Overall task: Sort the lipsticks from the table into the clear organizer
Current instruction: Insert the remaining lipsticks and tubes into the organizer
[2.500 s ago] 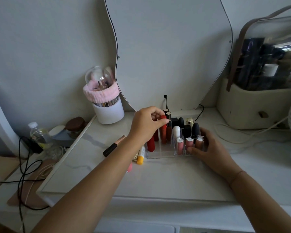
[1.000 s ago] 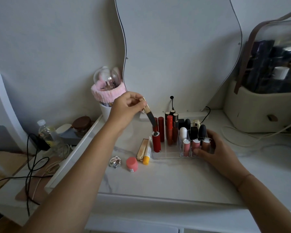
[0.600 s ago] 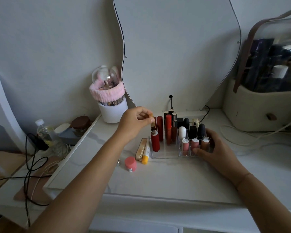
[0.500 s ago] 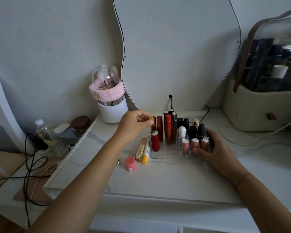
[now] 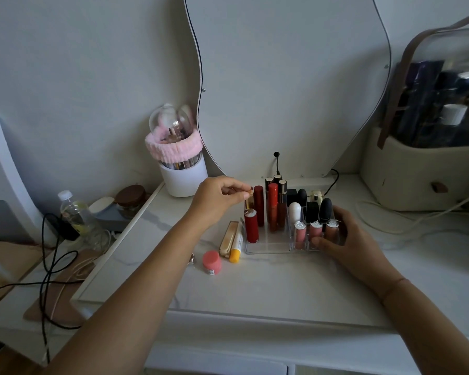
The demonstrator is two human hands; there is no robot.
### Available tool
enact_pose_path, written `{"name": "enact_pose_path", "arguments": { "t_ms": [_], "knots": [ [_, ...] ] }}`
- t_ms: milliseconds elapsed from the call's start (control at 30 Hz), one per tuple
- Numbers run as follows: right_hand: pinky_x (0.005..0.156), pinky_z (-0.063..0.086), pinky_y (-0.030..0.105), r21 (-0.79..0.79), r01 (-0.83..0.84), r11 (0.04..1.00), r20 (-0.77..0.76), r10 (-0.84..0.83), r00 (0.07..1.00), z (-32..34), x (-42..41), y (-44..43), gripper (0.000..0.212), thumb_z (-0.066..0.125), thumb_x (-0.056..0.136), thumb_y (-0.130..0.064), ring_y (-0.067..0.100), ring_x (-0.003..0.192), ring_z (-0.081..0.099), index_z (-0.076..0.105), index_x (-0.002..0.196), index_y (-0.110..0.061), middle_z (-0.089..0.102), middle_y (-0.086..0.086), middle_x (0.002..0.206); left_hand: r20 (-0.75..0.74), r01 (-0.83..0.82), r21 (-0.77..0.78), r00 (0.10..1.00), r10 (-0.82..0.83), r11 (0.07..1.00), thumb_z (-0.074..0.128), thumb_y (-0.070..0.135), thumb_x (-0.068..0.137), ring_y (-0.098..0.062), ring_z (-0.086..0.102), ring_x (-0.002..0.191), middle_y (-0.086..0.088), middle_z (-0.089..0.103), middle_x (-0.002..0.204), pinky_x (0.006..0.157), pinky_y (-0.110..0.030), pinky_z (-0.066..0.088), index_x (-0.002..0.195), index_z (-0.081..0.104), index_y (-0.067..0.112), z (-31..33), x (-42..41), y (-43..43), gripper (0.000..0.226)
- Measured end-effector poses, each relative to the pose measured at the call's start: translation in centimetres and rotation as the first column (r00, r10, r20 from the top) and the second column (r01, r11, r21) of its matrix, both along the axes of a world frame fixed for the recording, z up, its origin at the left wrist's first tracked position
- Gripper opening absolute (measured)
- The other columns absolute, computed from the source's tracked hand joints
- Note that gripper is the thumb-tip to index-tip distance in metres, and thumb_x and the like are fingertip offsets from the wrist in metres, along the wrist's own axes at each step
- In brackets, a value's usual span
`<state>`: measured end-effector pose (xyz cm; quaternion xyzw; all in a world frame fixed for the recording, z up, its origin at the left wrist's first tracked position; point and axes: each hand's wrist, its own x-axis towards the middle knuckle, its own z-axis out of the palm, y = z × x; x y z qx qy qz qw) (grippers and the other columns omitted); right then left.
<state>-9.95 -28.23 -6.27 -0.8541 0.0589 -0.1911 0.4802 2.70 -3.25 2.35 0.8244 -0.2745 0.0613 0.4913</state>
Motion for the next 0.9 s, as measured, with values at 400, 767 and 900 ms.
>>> {"name": "enact_pose_path", "arguments": {
  "t_ms": [400, 767, 900],
  "knots": [
    [0.078, 0.043, 0.022, 0.0, -0.003, 1.0, -0.004, 0.003, 1.0, 0.1, -0.1, 0.1, 0.074, 0.078, 0.071, -0.024, 0.007, 0.098, 0.06, 0.04, 0.134, -0.031, 0.062, -0.01, 0.112, -0.062, -0.111, 0.036, 0.992, 0.113, 0.993, 0.077, 0.023, 0.073, -0.007, 0.059, 0.074, 0.004, 0.067, 0.084, 0.072, -0.019, 0.048, 0.089, 0.069, 0.021, -1.3, 0.6, 2.7, 0.018],
    [0.073, 0.041, 0.015, -0.003, 0.009, 1.0, -0.003, -0.009, 1.0, 0.2, -0.2, 0.2, 0.074, 0.079, 0.071, -0.024, 0.002, 0.096, 0.059, 0.041, 0.134, -0.029, 0.062, -0.011, 0.113, -0.431, 0.274, 0.405, 0.899, -0.082, 0.872, 0.081, 0.027, 0.069, -0.012, 0.059, 0.094, 0.003, 0.058, 0.108, 0.087, -0.028, 0.05, 0.13, 0.048, 0.024, -3.4, 0.3, 2.9, 0.069],
    [0.073, 0.041, 0.016, -0.005, 0.009, 1.0, -0.006, -0.009, 1.0, 0.2, -0.2, 0.1, 0.074, 0.079, 0.07, -0.025, 0.005, 0.096, 0.061, 0.041, 0.133, -0.031, 0.062, -0.012, 0.111, -0.407, 0.231, 0.439, 0.912, -0.037, 0.868, 0.075, 0.03, 0.076, -0.012, 0.056, 0.09, -0.001, 0.057, 0.108, 0.089, -0.03, 0.047, 0.127, 0.053, 0.026, -3.6, 1.0, 3.6, 0.055]
  ]
}}
